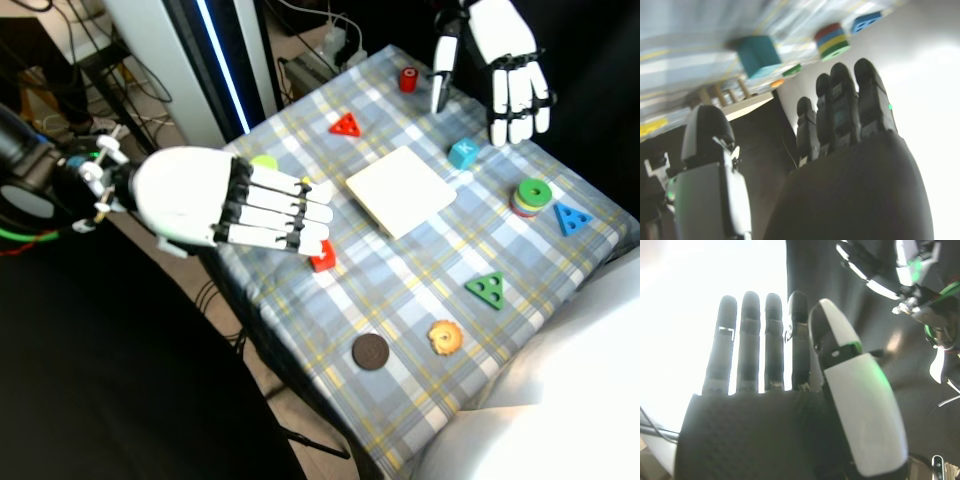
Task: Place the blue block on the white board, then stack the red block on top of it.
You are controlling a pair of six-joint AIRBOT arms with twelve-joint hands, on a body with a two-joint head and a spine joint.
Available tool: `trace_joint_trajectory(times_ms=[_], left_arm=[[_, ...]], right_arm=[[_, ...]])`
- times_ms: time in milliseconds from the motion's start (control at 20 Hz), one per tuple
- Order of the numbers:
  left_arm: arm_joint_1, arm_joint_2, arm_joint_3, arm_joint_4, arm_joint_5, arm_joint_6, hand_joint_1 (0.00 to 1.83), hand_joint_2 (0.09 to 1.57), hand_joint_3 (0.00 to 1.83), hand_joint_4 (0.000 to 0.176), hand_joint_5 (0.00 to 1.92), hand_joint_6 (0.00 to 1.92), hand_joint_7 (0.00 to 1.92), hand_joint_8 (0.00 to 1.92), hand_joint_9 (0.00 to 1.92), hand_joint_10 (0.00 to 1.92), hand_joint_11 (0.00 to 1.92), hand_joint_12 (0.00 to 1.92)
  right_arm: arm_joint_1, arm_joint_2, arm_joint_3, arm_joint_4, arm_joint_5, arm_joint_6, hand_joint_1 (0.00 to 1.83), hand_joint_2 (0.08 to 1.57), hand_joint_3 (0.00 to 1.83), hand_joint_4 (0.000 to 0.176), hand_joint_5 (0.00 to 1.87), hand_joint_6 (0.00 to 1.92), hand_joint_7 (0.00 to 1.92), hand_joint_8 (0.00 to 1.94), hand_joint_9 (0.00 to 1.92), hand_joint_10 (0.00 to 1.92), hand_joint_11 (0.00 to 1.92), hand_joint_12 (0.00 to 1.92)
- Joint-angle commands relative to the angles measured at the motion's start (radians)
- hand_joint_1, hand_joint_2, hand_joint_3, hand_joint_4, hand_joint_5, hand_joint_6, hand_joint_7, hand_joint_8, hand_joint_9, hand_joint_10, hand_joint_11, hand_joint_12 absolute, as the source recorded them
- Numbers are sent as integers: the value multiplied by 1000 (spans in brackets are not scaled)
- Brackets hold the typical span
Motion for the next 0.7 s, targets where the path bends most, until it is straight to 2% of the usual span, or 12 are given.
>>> trace_joint_trajectory(times_ms=[0, 150, 200, 300, 400, 650], left_arm=[[-18, -13, 16, 11, -73, 20, 838, 1034, 0, 176, 292, 10, 298, 0, 257, 3, 0, 289], [-39, -49, 65, -38, -30, 53, 858, 1026, 0, 176, 405, 13, 332, 3, 291, 5, 18, 303], [-45, -56, 76, -60, -21, 87, 839, 1047, 1, 171, 475, 8, 358, 3, 304, 3, 21, 319], [-51, -60, 83, -78, -14, 107, 863, 1046, 2, 127, 631, 21, 382, 2, 316, 2, 34, 347], [-51, -61, 85, -81, -13, 107, 894, 1033, 0, 108, 745, 19, 395, 3, 346, 5, 52, 399], [-53, -76, 104, -105, -3, 107, 896, 1016, 2, 104, 778, 3, 416, 0, 353, 0, 21, 459]], right_arm=[[12, 1, 0, 22, 122, 10, 925, 1358, 0, 0, 677, 0, 628, 5, 556, 7, 227, 634], [8, 0, 0, 21, 120, 14, 915, 1356, 0, 0, 667, 0, 645, 8, 579, 11, 250, 635], [8, 0, 0, 17, 119, 14, 941, 1355, 0, 0, 659, 0, 651, 7, 585, 10, 251, 626], [9, -3, 0, 15, 119, 15, 977, 1353, 0, 0, 647, 2, 655, 0, 602, 1, 311, 514], [9, -3, 0, 14, 119, 15, 991, 1357, 0, 0, 629, 0, 652, 0, 602, 0, 369, 391], [9, -4, 0, 13, 119, 16, 1017, 1359, 0, 0, 615, 0, 656, 0, 610, 0, 417, 307]])
